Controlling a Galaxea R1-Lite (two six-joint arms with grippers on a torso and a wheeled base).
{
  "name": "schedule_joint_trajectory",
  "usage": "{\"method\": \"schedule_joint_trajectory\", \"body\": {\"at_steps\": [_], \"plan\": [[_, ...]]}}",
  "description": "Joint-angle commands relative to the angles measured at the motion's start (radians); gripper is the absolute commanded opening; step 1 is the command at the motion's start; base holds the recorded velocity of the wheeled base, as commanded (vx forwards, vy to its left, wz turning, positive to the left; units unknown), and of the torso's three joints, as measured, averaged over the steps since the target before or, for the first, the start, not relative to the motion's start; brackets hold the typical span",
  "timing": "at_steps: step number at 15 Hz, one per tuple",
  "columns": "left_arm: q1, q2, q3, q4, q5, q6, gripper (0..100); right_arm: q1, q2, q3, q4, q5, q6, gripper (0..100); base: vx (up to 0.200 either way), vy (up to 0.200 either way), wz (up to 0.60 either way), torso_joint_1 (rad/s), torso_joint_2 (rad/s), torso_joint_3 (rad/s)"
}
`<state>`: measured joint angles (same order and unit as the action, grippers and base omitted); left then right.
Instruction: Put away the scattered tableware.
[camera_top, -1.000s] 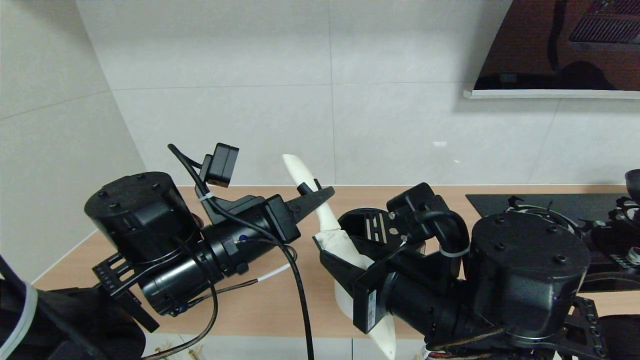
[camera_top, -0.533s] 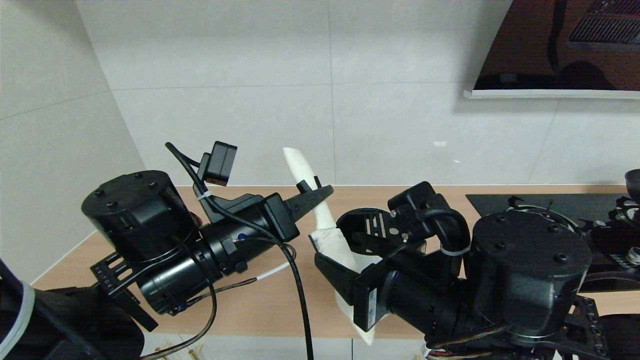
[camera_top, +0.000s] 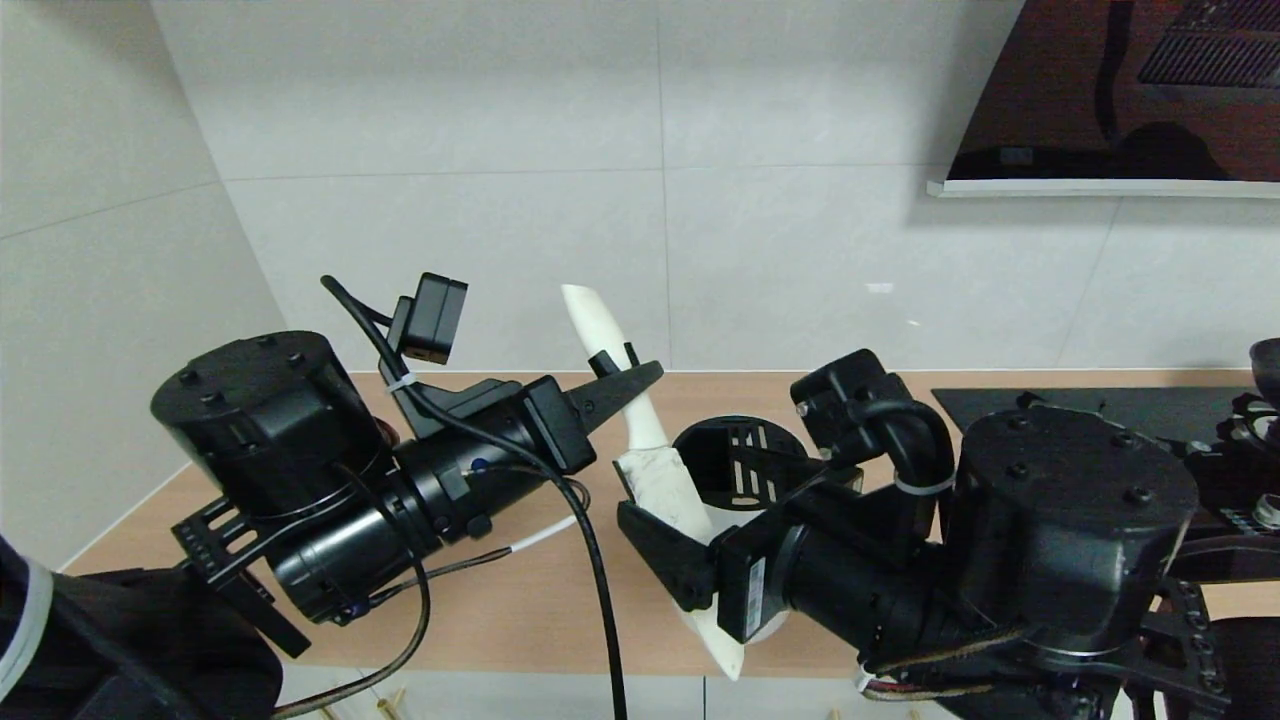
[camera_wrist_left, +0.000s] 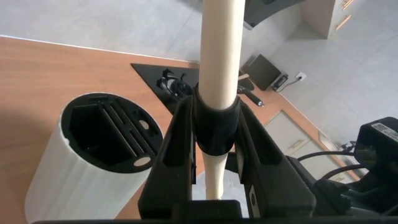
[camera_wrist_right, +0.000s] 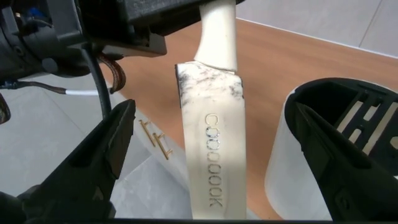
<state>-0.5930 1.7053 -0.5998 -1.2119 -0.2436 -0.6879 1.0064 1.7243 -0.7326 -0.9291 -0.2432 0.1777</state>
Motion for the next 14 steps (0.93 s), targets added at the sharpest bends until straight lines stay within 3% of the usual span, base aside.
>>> {"method": "schedule_joint_trajectory", "body": {"at_steps": [1,4,5,7,8,9,10,11,13,14], "plan": [[0.002,-0.019,-0.021,0.017,0.007,0.005,0,-0.034,-0.035,-0.001,0.0,0.001,-0.001,100,0.0,0.0,0.0,0.0,0.0,0.0],[0.002,-0.079,-0.133,0.187,0.11,0.036,0,-0.16,-0.063,-0.007,0.013,0.012,-0.001,100,0.0,0.0,0.0,0.0,0.0,0.0],[-0.001,-0.092,-0.195,0.232,0.162,0.062,0,-0.219,-0.057,0.002,0.015,0.012,-0.001,100,0.0,0.0,0.0,0.0,0.0,0.0],[-0.025,-0.107,-0.238,0.276,0.202,0.146,0,-0.311,-0.025,0.015,0.013,0.01,-0.001,100,0.0,0.0,0.0,0.0,0.0,0.0],[-0.037,-0.108,-0.247,0.29,0.211,0.172,0,-0.33,-0.018,0.015,0.013,0.01,-0.001,100,0.0,0.0,0.0,0.0,0.0,0.0],[-0.056,-0.101,-0.311,0.331,0.227,0.261,0,-0.361,0.003,0.016,0.012,0.005,0.0,100,0.0,0.0,0.0,0.0,0.0,0.0],[-0.065,-0.095,-0.353,0.356,0.25,0.304,0,-0.365,0.009,0.016,0.012,0.002,0.0,100,0.0,0.0,0.0,0.0,0.0,0.0],[-0.094,-0.089,-0.403,0.387,0.322,0.352,0,-0.371,0.011,0.018,0.012,0.001,0.0,100,0.0,0.0,0.0,0.0,0.0,0.0],[-0.149,-0.072,-0.399,0.393,0.52,0.403,0,-0.379,0.014,0.016,0.012,0.001,-0.001,100,0.0,0.0,0.0,0.0,0.0,0.0],[-0.171,-0.064,-0.385,0.385,0.573,0.452,0,-0.379,0.014,0.015,0.012,0.001,-0.001,100,0.0,0.0,0.0,0.0,0.0,0.0]]}}
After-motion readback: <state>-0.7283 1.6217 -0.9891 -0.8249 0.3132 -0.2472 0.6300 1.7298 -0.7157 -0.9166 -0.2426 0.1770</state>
